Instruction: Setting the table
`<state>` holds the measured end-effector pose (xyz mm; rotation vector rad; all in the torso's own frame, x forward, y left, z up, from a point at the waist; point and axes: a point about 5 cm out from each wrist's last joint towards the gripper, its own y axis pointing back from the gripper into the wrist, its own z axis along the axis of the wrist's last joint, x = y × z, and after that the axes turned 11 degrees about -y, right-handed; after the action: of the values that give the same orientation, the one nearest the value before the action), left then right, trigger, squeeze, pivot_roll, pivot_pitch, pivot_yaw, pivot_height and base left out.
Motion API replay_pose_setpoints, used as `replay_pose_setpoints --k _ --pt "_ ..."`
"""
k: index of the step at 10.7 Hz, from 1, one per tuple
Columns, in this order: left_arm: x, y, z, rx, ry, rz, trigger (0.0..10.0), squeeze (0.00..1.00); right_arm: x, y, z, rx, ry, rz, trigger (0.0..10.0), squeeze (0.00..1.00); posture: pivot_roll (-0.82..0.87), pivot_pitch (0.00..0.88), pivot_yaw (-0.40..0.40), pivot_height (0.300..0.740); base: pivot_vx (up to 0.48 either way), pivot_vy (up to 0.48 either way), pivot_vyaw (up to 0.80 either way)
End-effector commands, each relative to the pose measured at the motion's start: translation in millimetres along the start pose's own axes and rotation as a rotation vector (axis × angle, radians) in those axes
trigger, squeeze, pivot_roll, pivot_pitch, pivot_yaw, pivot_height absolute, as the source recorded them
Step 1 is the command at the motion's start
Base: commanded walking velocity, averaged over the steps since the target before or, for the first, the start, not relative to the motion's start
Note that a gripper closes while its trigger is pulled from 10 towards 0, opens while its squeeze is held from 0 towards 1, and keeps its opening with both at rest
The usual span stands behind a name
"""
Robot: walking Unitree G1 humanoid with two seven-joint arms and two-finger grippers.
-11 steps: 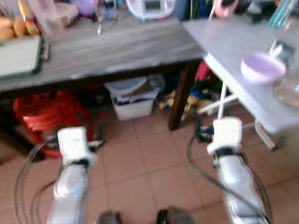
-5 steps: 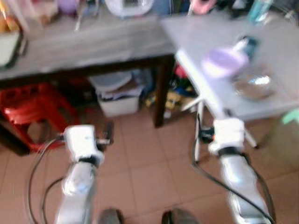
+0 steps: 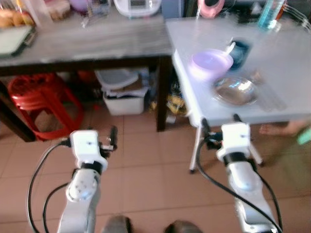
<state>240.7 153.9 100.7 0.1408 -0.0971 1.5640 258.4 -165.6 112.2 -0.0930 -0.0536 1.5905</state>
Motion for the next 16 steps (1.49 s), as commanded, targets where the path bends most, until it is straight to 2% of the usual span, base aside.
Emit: replay_pose_setpoints --k 1,5,8,10,16 --pt "3.8 0.0 -0.2 0.004 -0.016 0.01 10.0 0.0 1.7 0.9 -1.3 0.005 -0.016 -0.007 10.0 0.0 0.01 0.112 0.005 0.74 0.0 -0.465 0.0" --pt "3.7 -0.4 0.8 0.003 -0.026 0.009 10.0 0.0 2.7 -1.9 -1.2 0.001 -0.02 -0.007 10.0 0.0 0.01 0.118 0.005 0.74 0.0 -0.386 0.0" --pt "3.8 0.5 1.2 -0.015 -0.029 0.016 10.0 0.0 2.1 -0.7 -1.6 0.002 -0.018 -0.003 10.0 0.0 0.01 0.125 0.001 0.74 0.0 0.0 0.0" --pt "0.2 2.0 4.0 -0.034 -0.002 -0.02 10.0 0.0 0.5 -0.9 -0.6 0.0 -0.012 -0.003 10.0 0.0 0.0 0.134 0.001 0.74 0.0 0.0 0.0" --pt "-2.1 3.8 4.1 -0.042 0.014 -0.044 10.0 0.0 0.5 0.9 0.1 0.0 -0.003 0.001 10.0 0.0 0.0 0.138 0.0 0.74 0.306 0.0 0.0"
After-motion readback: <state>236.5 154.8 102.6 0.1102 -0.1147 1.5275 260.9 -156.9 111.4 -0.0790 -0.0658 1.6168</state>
